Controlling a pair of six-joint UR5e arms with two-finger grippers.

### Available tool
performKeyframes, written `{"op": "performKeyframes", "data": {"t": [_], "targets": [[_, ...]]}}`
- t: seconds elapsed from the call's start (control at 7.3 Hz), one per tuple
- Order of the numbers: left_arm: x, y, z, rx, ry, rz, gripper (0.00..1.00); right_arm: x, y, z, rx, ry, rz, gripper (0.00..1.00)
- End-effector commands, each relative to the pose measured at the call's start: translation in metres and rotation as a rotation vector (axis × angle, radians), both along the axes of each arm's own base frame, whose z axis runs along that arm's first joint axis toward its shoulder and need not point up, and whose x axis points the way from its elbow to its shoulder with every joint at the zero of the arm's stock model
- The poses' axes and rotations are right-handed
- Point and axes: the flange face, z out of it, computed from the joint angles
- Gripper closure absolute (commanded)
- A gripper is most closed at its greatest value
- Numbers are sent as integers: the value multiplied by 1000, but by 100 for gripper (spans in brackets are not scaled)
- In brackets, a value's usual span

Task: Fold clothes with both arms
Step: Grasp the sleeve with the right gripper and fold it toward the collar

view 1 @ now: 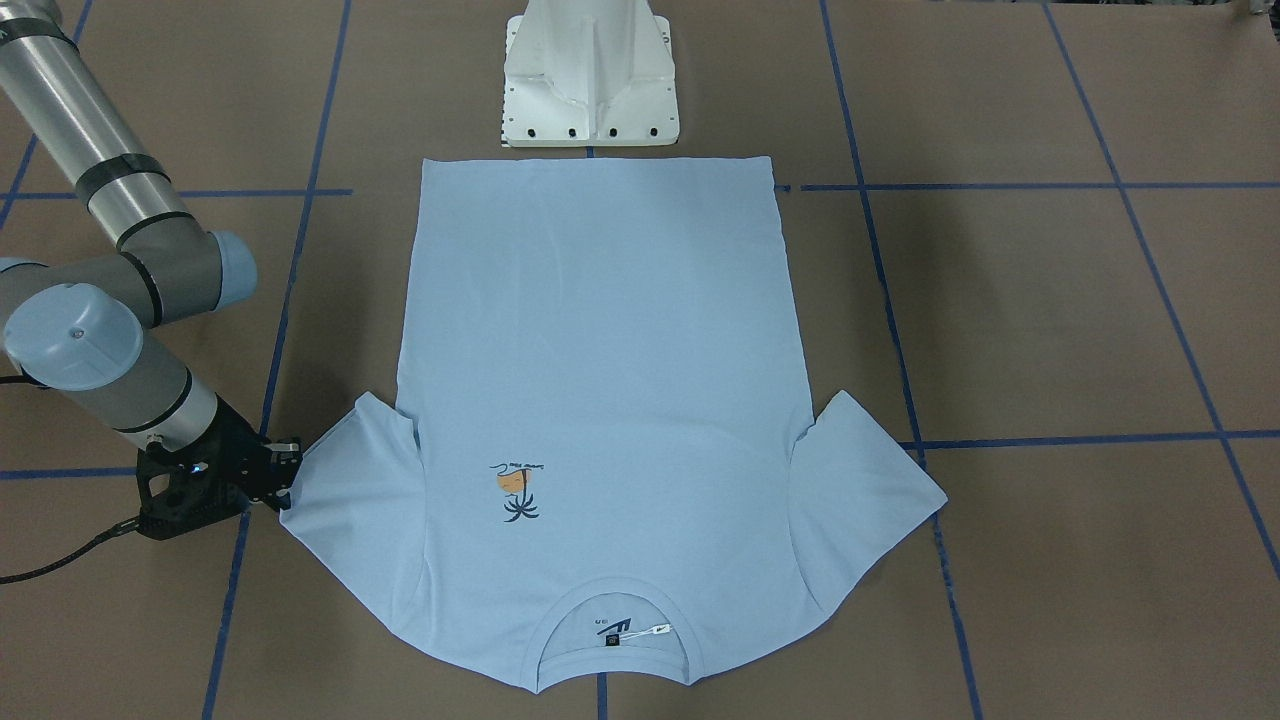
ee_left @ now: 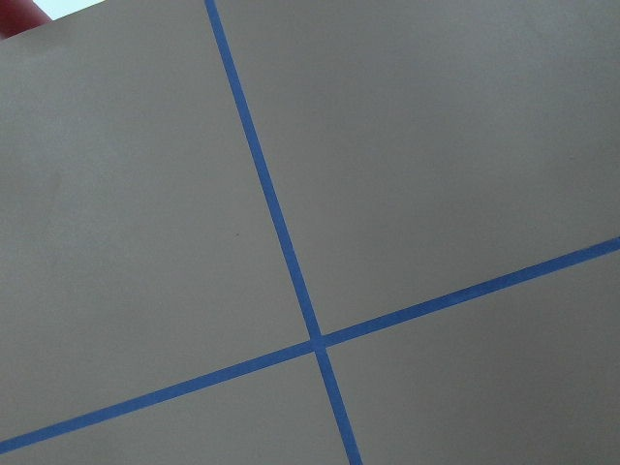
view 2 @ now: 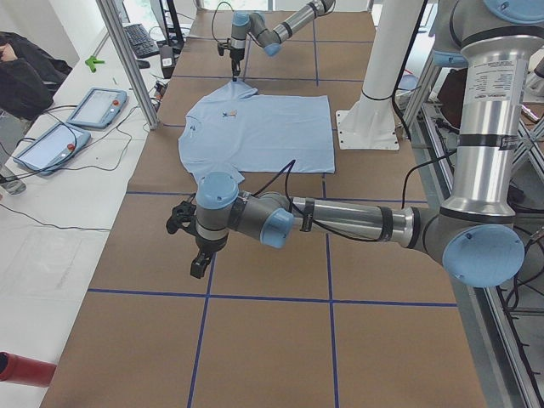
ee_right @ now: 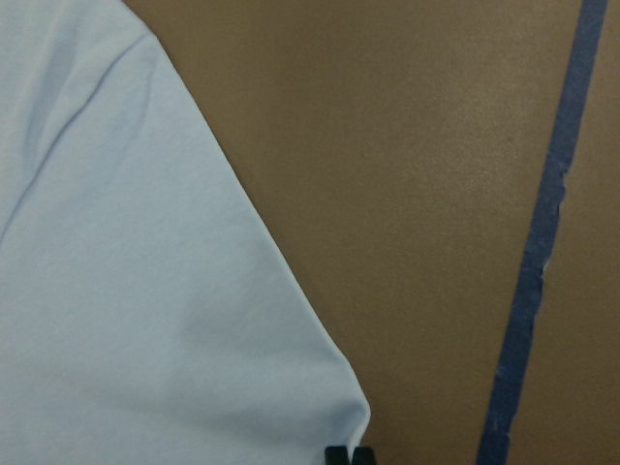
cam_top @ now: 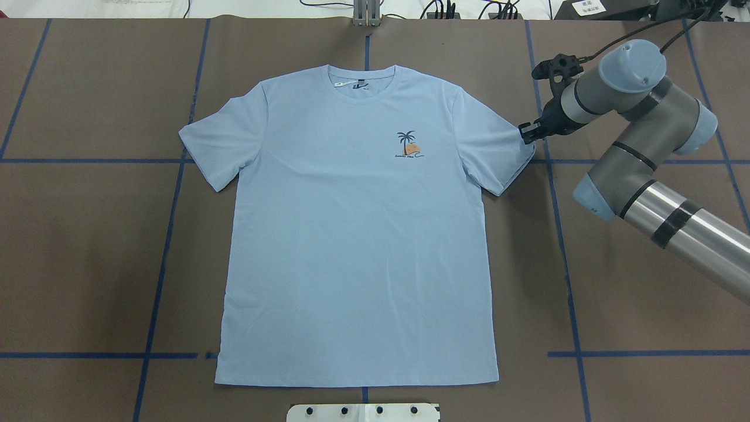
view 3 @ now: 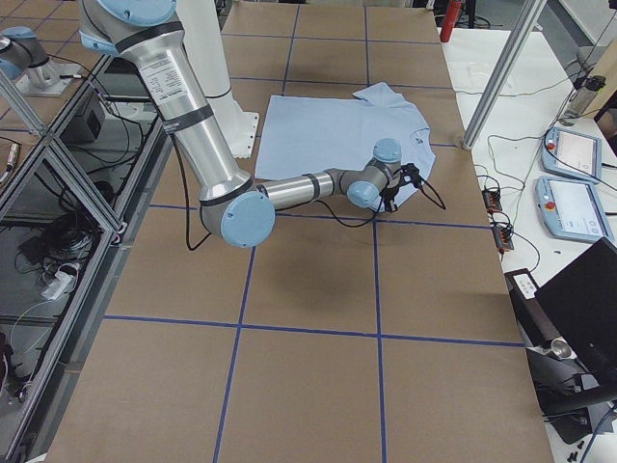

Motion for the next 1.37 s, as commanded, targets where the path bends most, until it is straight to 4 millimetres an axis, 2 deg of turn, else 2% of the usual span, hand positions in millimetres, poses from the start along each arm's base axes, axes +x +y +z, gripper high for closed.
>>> {"op": "performKeyframes", "data": {"t": [0.0,0.41,0.55,0.69,0.82,0.96,1.1,1.23], "targets": [[0,-1,0,1,0,1,0,-7,-6,-33,35,-36,1,100],[0,-1,2,-3,-1,2,0,-39,23,-70,20,-95,17,100],[-1,-1,5,-7,-1,0,0,-69,47,-93,26,-107,61,100],[0,-1,5,-7,-1,2,0,-109,58,-118,32,-109,98,100],[0,-5,3,-4,-1,2,0,-142,26,-163,25,-69,159,100],[0,-8,3,-2,-2,3,0,-176,-9,-198,7,-14,181,100],[0,-10,3,-4,-1,0,0,-190,-29,-199,2,32,211,100],[1,-10,4,-8,-1,1,0,-184,-38,-193,-2,45,228,100]]}}
